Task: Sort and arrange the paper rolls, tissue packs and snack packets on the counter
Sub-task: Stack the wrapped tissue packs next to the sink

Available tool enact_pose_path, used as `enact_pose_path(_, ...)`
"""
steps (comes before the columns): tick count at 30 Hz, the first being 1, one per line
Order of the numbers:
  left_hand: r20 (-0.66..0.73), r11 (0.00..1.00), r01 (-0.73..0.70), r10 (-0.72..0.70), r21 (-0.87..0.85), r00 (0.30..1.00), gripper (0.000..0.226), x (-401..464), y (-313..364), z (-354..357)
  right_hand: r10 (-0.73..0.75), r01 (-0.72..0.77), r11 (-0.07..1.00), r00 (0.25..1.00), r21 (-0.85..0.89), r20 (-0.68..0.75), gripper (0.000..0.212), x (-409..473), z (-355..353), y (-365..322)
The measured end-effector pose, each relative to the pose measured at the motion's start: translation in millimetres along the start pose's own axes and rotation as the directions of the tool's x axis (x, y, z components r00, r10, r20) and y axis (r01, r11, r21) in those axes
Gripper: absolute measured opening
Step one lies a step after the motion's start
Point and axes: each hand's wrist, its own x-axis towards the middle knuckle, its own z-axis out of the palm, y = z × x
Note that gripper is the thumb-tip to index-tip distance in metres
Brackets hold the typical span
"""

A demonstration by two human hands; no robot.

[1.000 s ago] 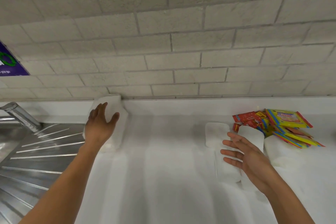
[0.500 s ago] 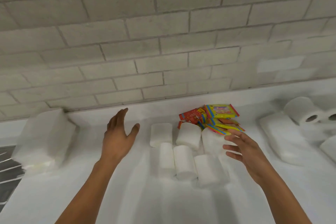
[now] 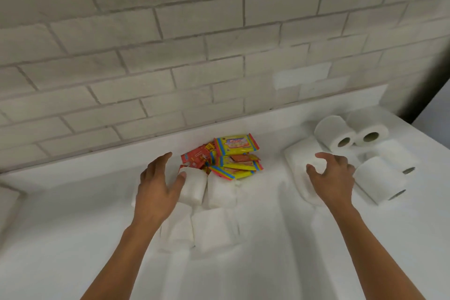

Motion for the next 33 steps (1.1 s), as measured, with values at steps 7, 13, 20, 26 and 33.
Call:
enact_pose_path(7,0.028,1.0,-0.025,0.025,-0.009,0.999,0.061,-2.4,23.2,31.2,0.271,-0.26,0.962,0.898,-0.077,0.347,0.099,56.1,7.6,44.2)
enact_pose_path(13,0.071,1.0,-0.015,0.016,-0.016,0.997,0.063,-5.2,19.8,38.7,0.298,-0.363,0.926,0.873,0.105,0.386,0.081,68.8,23.8,65.5)
enact_pose_path(20,0.105,0.998,-0.037,0.041,-0.043,0.994,0.063,-9.8,24.4,35.6,0.25,-0.398,0.804,0.9,0.442,0.356,0.075,42.3,22.1,34.6)
enact_pose_path(26,0.1,0.986,-0.114,0.127,-0.126,0.987,0.06,-16.7,39.2,31.5,0.122,-0.363,0.67,0.914,0.648,0.386,0.066,3.1,8.7,-12.6)
enact_pose_path(33,0.115,0.945,-0.157,0.197,-0.288,0.974,0.048,-32.2,47.4,17.3,-0.1,-0.388,0.495,0.863,0.777,0.495,0.055,-49.7,-17.9,-80.8)
